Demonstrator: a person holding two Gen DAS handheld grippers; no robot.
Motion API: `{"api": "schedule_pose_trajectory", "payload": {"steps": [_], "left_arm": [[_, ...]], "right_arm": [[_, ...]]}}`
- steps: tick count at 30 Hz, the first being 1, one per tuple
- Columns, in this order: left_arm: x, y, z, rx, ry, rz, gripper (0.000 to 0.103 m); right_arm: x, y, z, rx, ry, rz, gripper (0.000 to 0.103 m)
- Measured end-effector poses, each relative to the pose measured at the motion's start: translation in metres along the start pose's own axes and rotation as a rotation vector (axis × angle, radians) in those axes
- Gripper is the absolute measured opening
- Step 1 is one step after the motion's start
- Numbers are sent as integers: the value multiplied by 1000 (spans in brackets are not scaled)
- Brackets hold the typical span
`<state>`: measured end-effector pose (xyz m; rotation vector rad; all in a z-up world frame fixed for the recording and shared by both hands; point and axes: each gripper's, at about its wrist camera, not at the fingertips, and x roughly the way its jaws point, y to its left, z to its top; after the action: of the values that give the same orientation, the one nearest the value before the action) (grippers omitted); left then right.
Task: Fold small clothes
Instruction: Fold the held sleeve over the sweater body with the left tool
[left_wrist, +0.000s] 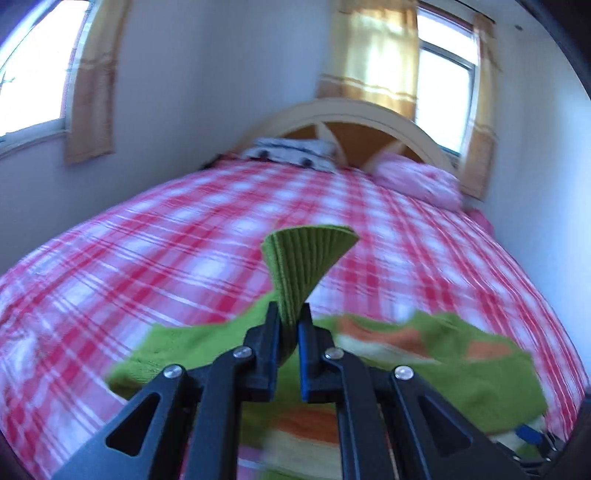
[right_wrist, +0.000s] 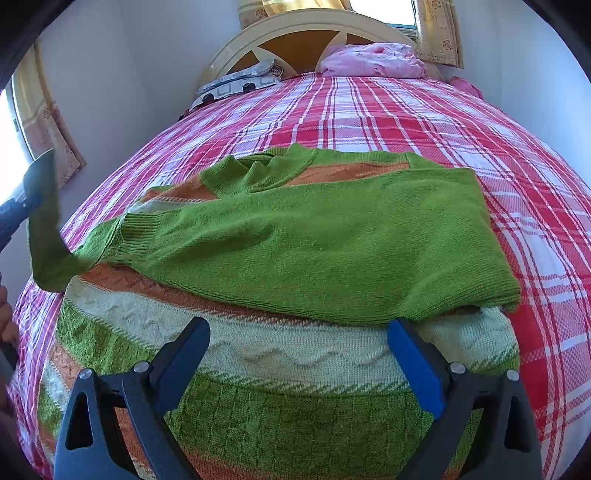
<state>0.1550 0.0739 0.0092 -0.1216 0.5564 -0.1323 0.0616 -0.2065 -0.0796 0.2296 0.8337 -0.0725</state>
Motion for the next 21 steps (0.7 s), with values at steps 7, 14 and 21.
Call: {"api": "schedule_pose_trajectory", "payload": {"steps": [7,14,21], "left_arm": [[10,-43,-33,27,90,-48,9],[23,-68,-64,80,190,-57,9],[36,-67,-81,48,318,-117,27]], "right_arm": [[0,0,0,3,-2,4,98],[-1,0,0,6,-5,6,98],[-1,0,0,4,-4,5,98]]}}
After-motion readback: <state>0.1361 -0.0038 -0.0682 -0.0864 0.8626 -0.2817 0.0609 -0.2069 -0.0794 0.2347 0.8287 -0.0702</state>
